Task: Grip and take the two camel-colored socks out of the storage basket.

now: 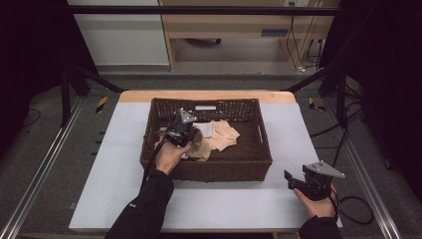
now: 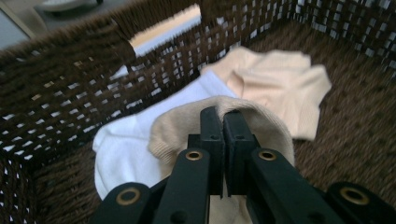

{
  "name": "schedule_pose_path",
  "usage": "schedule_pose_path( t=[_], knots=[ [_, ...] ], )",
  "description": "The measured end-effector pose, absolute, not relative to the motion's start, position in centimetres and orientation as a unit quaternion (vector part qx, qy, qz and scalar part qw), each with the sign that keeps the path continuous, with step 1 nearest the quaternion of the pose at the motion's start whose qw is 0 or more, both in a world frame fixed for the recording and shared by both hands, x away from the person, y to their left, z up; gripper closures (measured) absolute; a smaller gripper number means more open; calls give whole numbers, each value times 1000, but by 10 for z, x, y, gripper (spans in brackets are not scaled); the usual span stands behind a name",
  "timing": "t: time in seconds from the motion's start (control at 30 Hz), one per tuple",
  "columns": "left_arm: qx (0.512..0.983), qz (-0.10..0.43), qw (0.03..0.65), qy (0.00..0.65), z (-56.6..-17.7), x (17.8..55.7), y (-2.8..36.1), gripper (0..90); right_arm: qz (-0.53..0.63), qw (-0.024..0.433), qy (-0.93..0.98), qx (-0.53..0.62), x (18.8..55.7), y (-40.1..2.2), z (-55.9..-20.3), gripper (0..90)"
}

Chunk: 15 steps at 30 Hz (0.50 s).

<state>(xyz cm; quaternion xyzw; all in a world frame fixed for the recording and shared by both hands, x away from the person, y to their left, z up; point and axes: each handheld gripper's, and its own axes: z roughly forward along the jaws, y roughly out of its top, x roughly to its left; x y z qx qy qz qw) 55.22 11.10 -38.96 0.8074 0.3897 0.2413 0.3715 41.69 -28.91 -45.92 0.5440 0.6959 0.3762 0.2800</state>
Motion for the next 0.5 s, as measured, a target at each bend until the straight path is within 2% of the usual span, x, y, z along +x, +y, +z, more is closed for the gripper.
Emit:
schedule_pose_path(
  t=[0.33,0.5],
  knots=[
    [731,272,482,400,-360,539,133,876,379,283,694,544,417,-290,-458,294],
    [712,268,516,394,-340,526,144,877,380,282,693,544,416,-290,-458,297]
  ],
)
